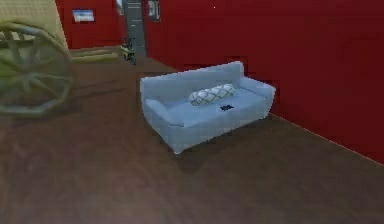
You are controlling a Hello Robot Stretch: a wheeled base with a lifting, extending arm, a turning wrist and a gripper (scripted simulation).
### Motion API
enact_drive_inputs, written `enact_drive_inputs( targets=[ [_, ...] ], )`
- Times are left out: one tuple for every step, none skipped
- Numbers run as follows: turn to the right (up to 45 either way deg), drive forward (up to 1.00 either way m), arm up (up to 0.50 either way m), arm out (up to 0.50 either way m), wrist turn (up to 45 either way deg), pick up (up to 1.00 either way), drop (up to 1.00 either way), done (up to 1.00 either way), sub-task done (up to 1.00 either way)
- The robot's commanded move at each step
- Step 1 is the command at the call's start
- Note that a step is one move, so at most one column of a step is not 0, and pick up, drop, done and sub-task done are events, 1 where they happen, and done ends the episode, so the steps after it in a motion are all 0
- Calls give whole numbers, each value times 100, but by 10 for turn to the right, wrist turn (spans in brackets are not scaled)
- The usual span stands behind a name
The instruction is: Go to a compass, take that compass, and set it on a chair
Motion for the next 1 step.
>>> enact_drive_inputs(
  targets=[
    [-360,0,0,0,0,0,0,0,0]
  ],
)
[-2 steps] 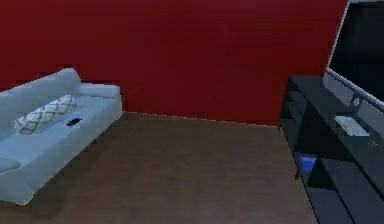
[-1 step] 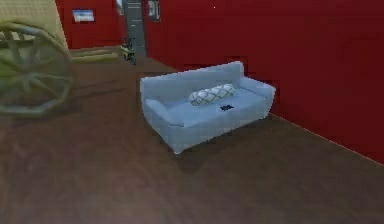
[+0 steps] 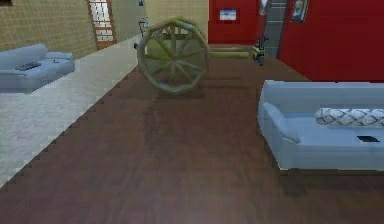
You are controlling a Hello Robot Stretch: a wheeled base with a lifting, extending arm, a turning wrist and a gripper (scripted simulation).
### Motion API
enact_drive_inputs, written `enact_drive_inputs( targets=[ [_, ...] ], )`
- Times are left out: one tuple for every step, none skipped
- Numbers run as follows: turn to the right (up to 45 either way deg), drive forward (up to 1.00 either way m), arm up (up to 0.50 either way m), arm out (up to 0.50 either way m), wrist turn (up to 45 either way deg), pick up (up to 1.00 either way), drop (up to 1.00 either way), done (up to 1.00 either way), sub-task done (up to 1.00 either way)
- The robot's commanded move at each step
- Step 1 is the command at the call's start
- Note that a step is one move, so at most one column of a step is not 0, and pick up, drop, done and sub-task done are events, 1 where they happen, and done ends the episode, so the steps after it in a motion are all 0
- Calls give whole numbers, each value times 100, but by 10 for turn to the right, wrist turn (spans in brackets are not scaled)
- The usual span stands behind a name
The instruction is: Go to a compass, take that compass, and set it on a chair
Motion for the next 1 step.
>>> enact_drive_inputs(
  targets=[
    [0,5,0,0,0,0,0,0,0]
  ],
)
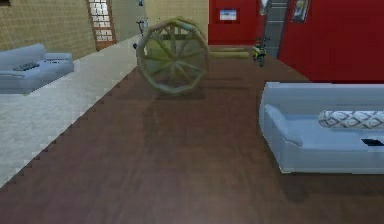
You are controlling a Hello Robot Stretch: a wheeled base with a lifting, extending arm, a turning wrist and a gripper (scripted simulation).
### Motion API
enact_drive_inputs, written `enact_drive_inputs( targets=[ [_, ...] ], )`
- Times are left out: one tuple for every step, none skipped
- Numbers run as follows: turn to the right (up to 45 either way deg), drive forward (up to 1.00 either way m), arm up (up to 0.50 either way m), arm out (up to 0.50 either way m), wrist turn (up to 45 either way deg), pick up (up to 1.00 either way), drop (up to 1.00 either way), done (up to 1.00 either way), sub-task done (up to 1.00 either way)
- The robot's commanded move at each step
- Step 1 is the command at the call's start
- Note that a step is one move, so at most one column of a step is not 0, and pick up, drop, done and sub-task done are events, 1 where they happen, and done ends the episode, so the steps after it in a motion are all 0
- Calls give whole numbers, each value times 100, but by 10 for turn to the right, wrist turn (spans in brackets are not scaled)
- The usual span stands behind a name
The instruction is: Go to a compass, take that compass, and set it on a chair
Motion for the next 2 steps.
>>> enact_drive_inputs(
  targets=[
    [-210,0,0,0,0,0,0,0,0],
    [0,100,0,0,0,0,0,0,0]
  ],
)
